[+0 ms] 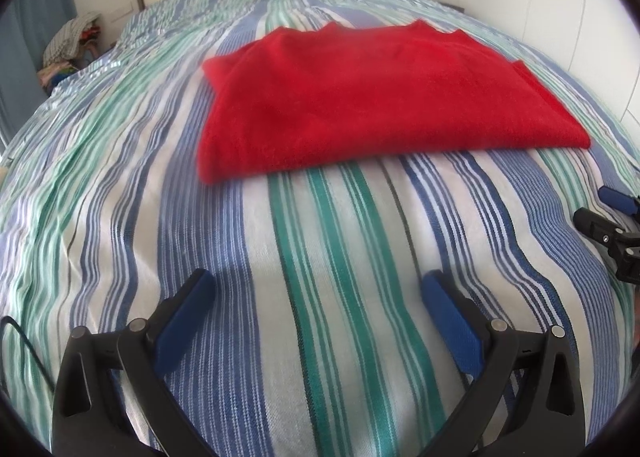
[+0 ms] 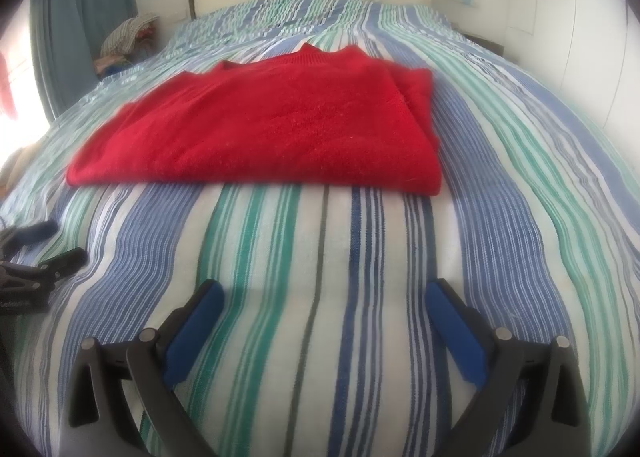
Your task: Fold small clothes
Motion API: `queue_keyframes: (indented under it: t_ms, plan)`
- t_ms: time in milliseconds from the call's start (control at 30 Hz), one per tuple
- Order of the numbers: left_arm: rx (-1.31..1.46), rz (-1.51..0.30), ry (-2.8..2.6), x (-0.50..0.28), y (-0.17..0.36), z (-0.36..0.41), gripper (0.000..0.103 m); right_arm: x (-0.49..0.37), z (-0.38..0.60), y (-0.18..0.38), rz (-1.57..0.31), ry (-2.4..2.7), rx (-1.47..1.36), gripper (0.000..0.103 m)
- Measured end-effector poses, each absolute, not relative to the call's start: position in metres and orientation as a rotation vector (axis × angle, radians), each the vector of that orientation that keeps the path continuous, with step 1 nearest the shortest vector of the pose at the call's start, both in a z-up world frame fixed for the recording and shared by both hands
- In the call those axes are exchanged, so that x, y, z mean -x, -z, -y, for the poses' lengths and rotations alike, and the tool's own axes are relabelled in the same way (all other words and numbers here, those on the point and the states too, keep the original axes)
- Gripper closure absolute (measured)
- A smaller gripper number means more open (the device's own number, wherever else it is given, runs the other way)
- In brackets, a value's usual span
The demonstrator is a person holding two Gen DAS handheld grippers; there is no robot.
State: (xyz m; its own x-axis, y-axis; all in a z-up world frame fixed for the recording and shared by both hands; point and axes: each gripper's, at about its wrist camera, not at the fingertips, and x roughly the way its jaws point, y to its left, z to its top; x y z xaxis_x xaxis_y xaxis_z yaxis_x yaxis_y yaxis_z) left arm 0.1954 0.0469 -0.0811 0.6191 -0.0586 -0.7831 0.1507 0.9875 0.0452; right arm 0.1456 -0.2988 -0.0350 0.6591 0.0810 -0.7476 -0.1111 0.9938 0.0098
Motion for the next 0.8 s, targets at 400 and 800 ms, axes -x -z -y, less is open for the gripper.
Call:
queue_keyframes:
  t_ms: [400,800]
  plan:
    - [-0.098,-0.899,0.128,-0.1965,0.0817,-0.0485,0.0,-0.1453,0.2987,0.0352,-0.843,-0.109,0.038,0.003]
    - [-0.096,-0.899,0.13,-0.1965,0.0819,-0.0486,0.0,-0.1437,0.2981,0.035,-0.84,-0.109,0.035,0.002]
